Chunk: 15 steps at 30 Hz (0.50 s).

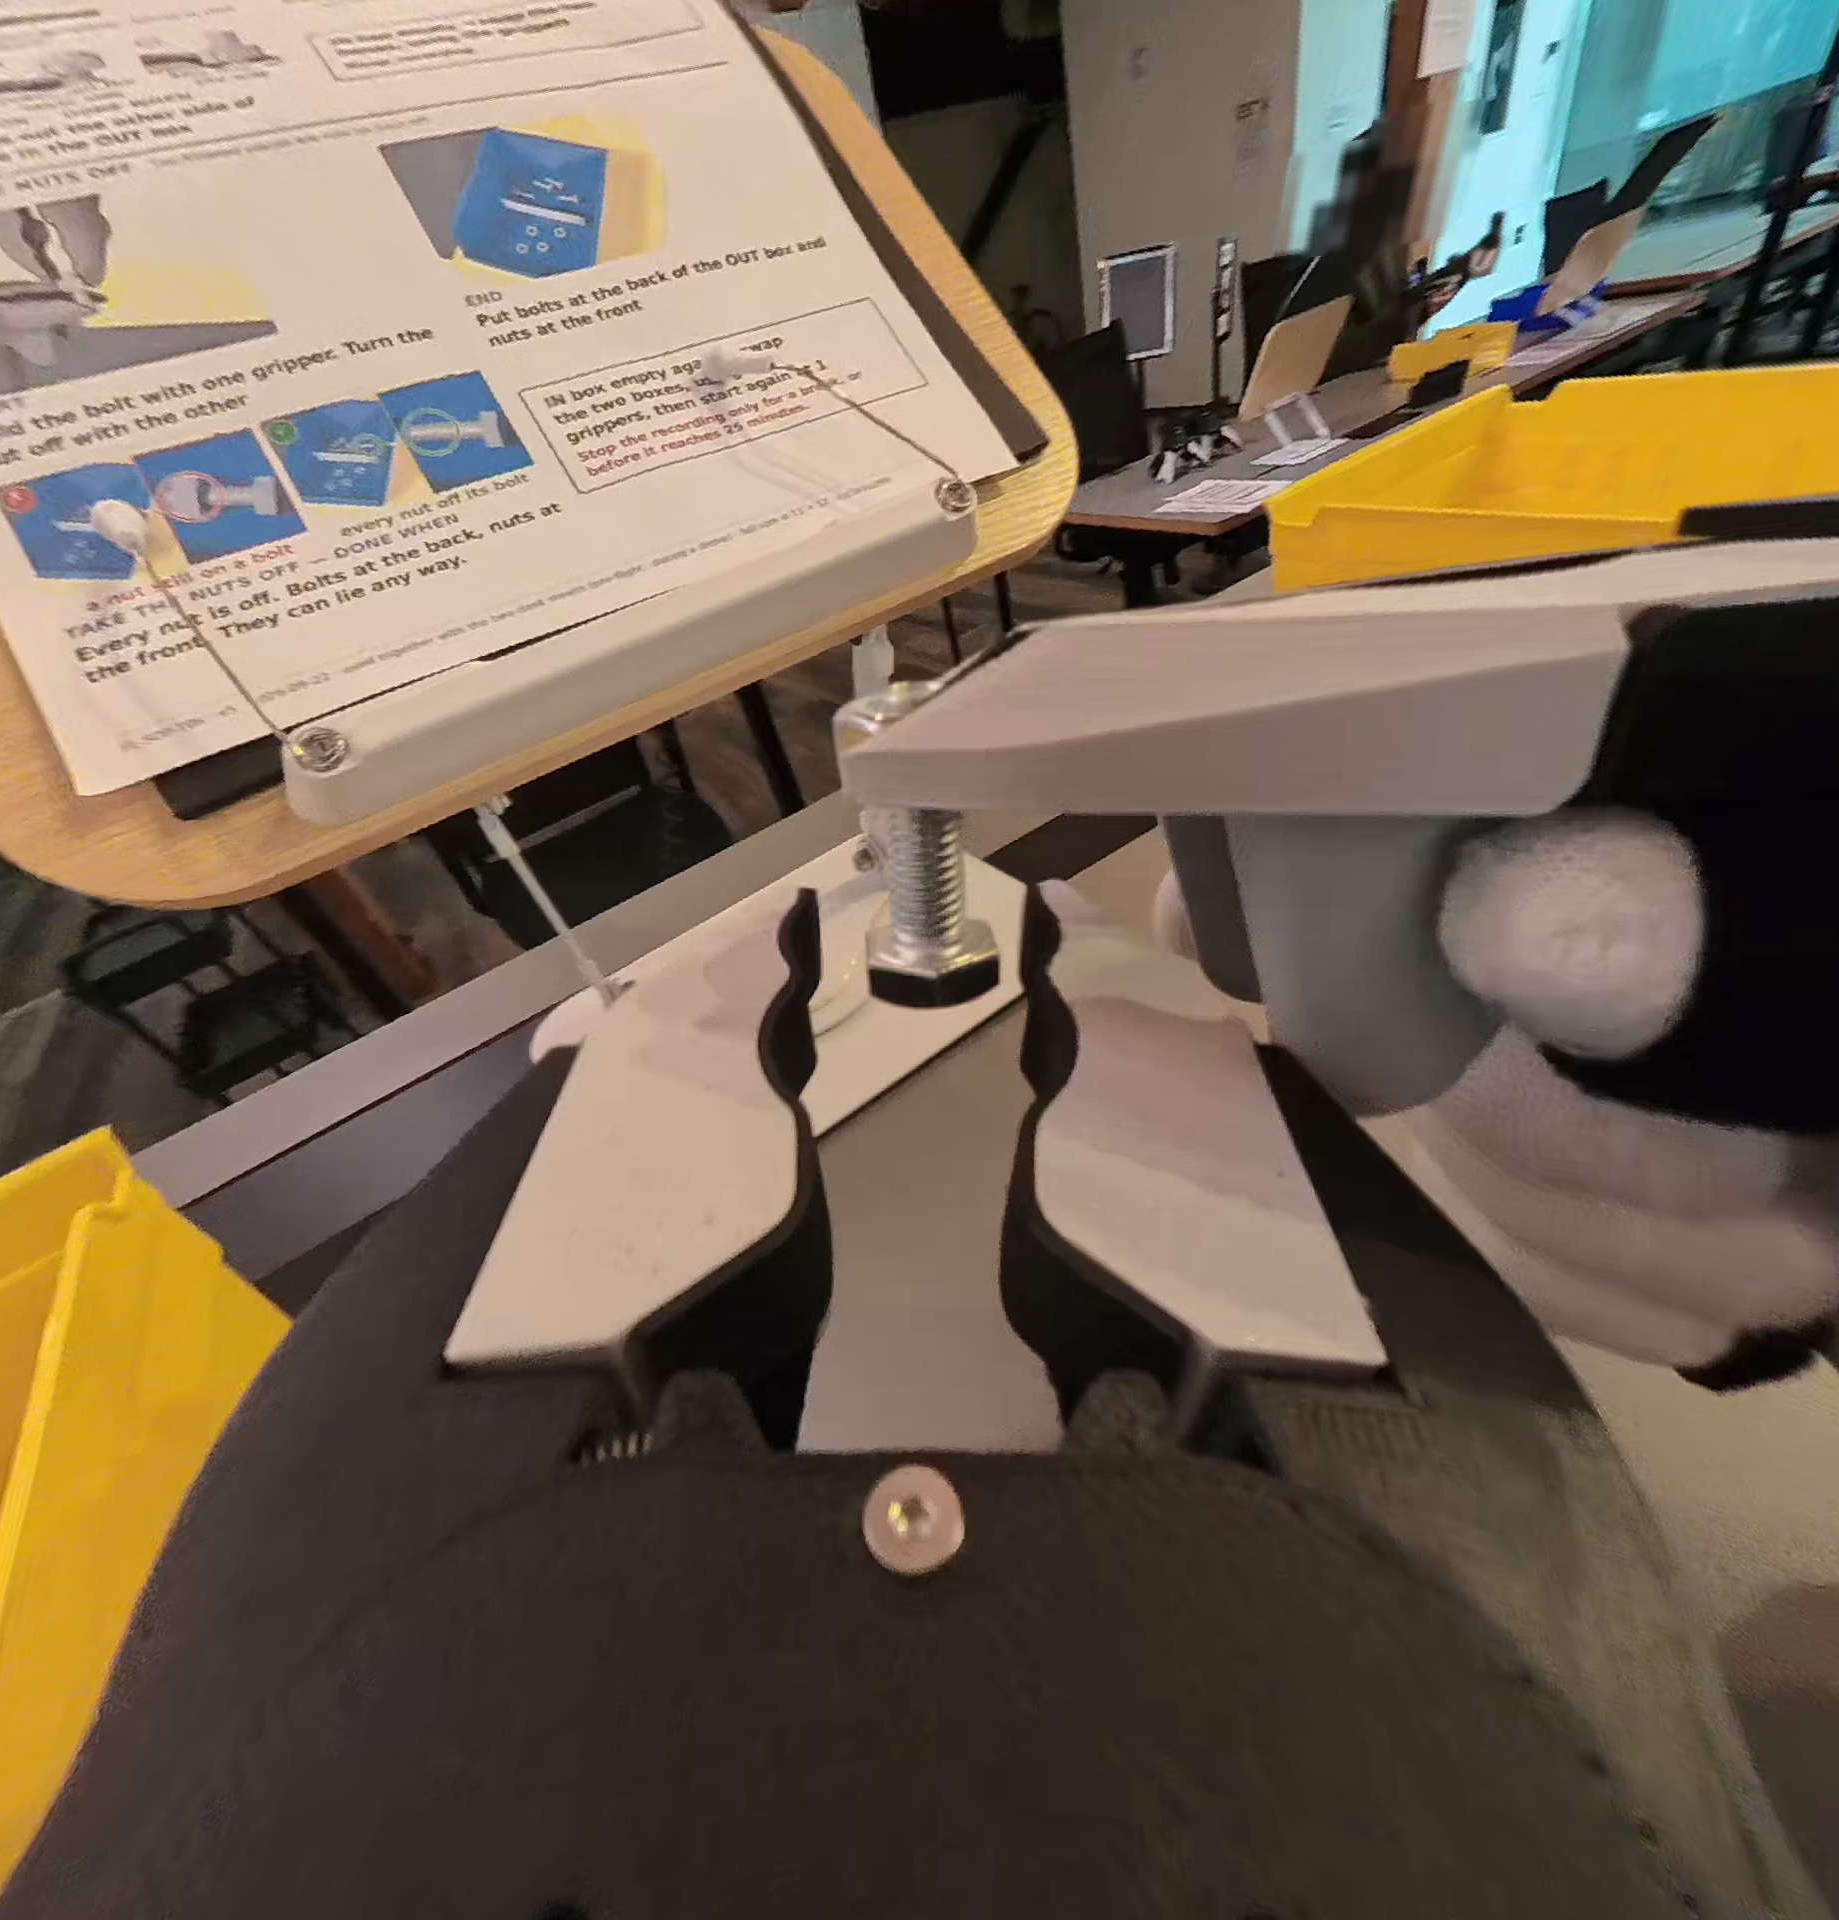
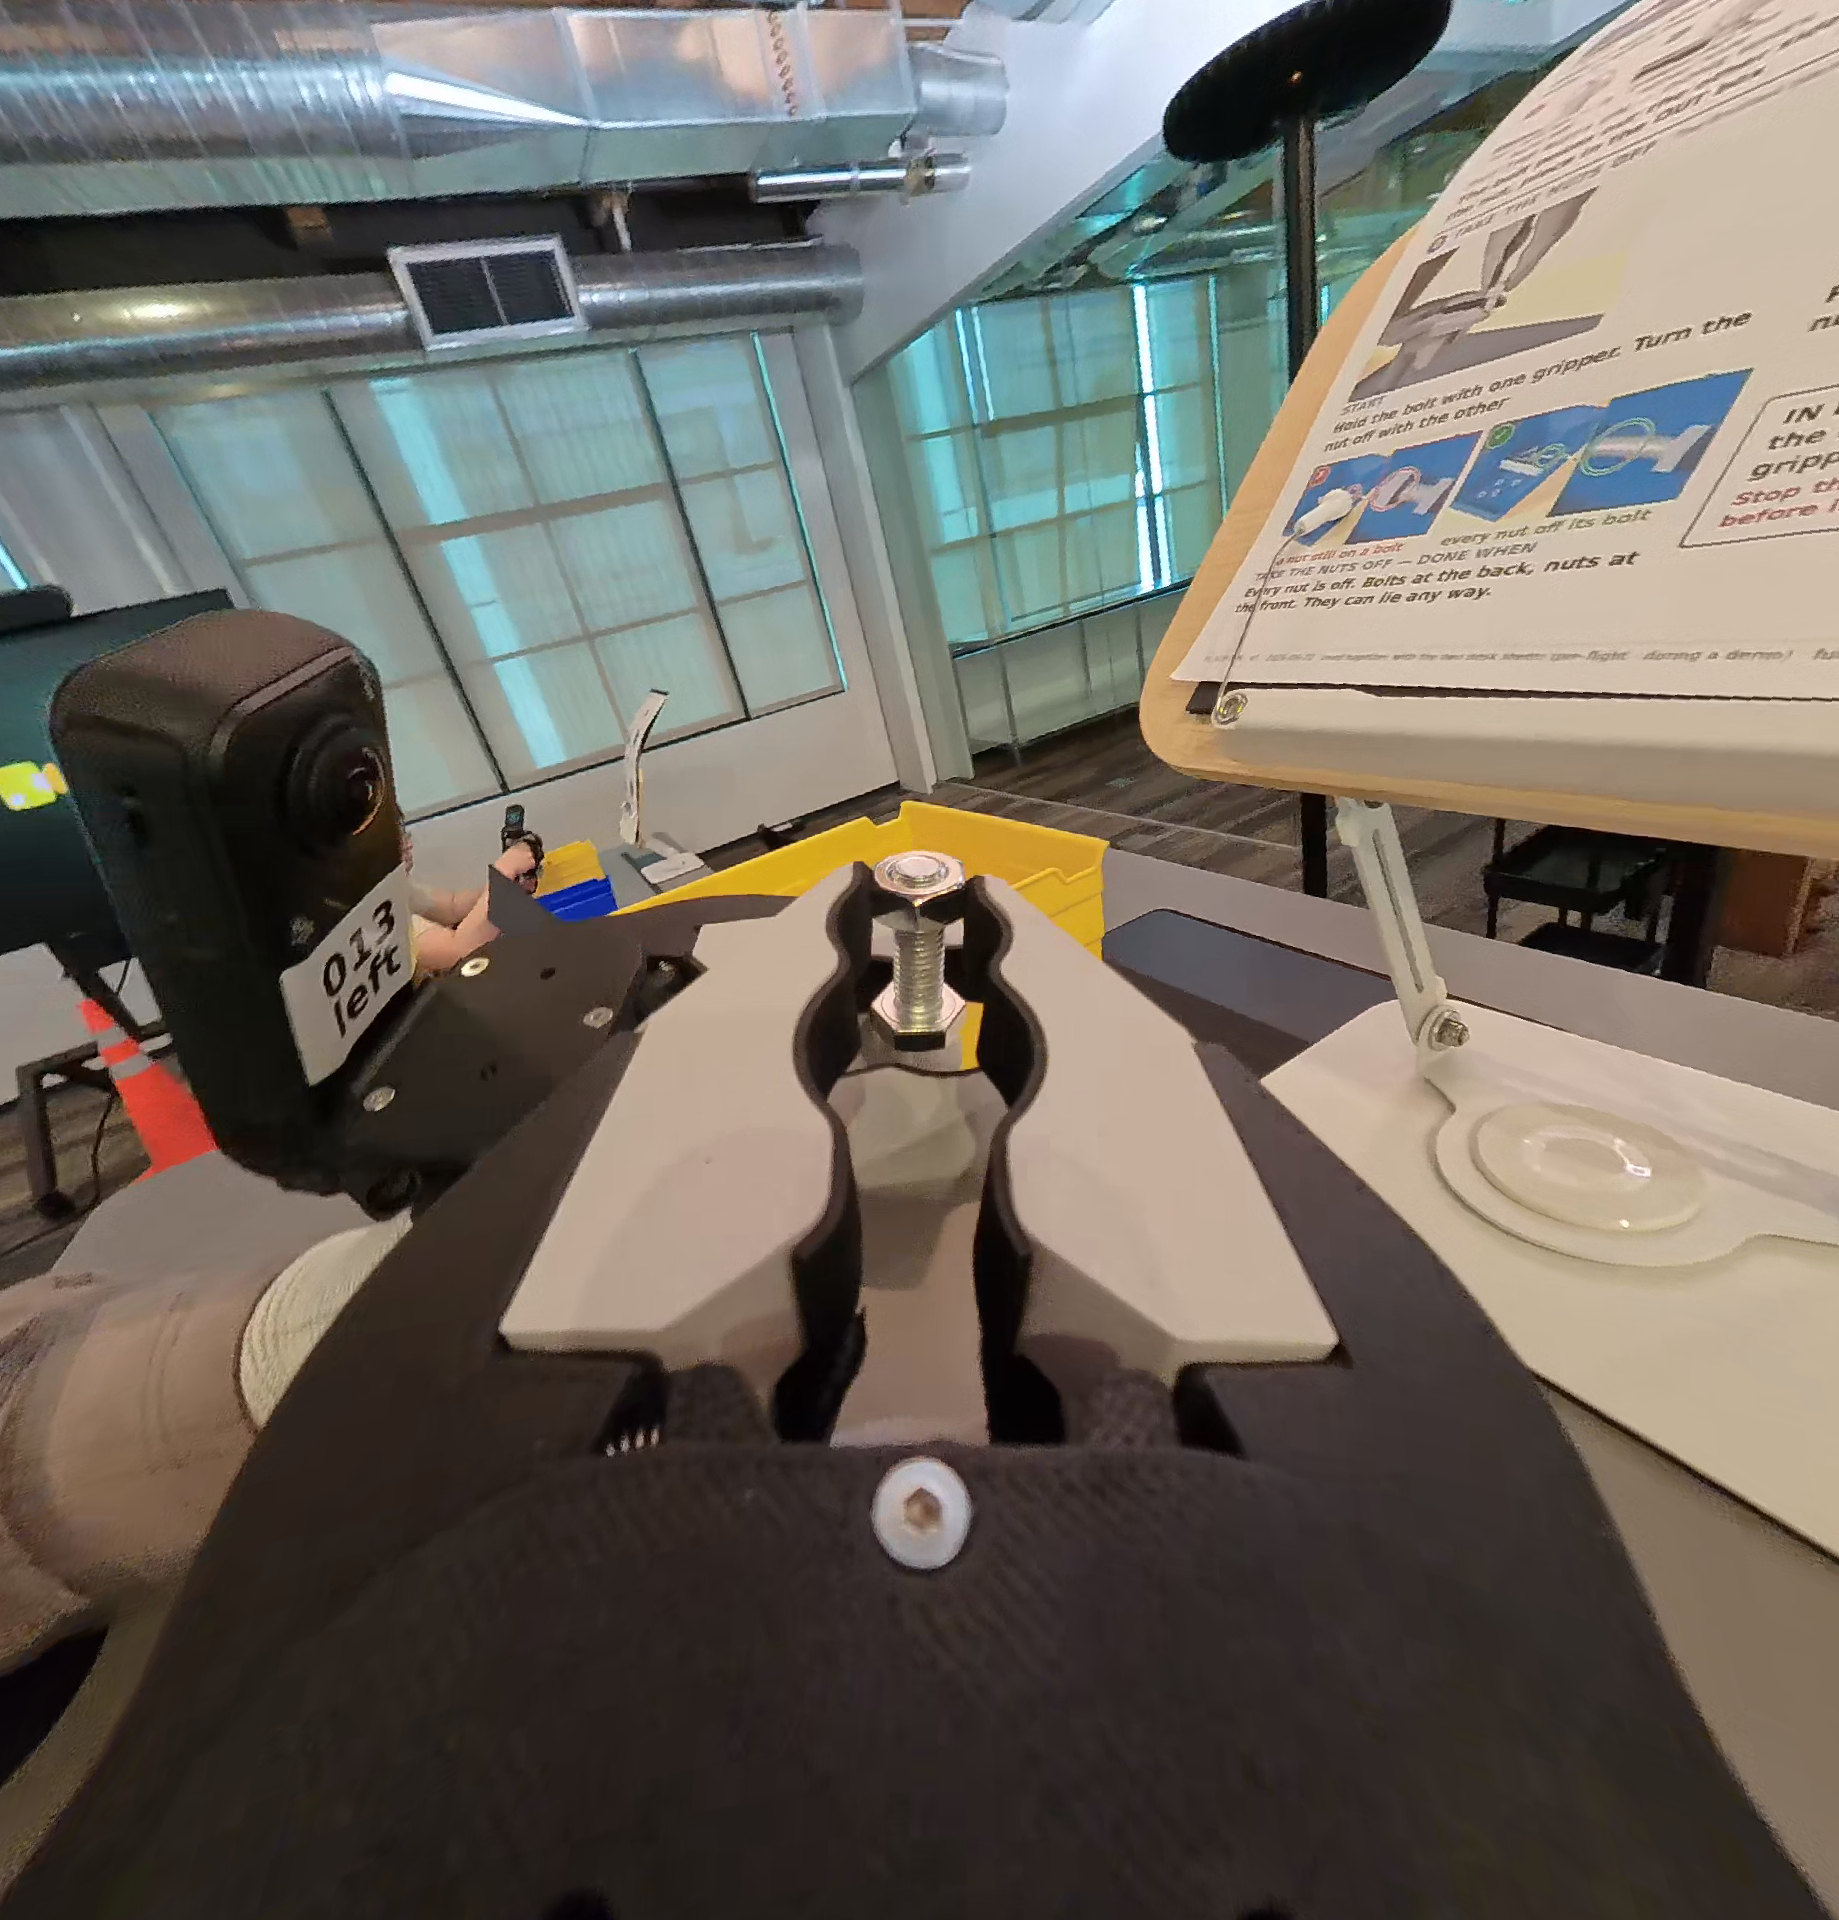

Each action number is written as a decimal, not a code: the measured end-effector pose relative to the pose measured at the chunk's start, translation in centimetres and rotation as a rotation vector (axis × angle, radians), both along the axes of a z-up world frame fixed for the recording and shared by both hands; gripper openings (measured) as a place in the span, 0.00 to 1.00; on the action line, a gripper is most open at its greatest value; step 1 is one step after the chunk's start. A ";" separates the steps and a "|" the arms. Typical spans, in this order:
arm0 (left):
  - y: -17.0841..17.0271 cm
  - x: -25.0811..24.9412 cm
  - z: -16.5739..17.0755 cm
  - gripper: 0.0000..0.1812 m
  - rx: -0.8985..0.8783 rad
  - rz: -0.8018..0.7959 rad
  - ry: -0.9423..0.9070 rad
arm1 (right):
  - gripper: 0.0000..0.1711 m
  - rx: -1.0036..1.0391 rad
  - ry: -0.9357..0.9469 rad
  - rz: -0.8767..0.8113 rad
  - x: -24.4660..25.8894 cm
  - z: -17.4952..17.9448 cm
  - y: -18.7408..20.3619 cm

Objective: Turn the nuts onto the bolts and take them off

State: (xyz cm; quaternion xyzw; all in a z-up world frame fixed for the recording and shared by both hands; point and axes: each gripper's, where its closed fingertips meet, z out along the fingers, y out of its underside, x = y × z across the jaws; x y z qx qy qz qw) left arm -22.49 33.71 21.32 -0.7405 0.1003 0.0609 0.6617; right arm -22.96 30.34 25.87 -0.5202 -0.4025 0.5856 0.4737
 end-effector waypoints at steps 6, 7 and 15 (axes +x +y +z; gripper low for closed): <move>-0.2 -0.6 0.4 0.17 0.034 0.064 0.026 | 0.09 0.004 0.021 -0.073 0.0 0.1 0.0; -0.2 -0.5 0.4 0.17 0.032 0.058 0.031 | 0.09 -0.001 0.020 -0.075 0.1 0.0 0.0; -0.3 0.1 0.4 0.09 0.034 -0.003 0.108 | 0.09 0.003 0.020 -0.086 0.3 -0.1 0.4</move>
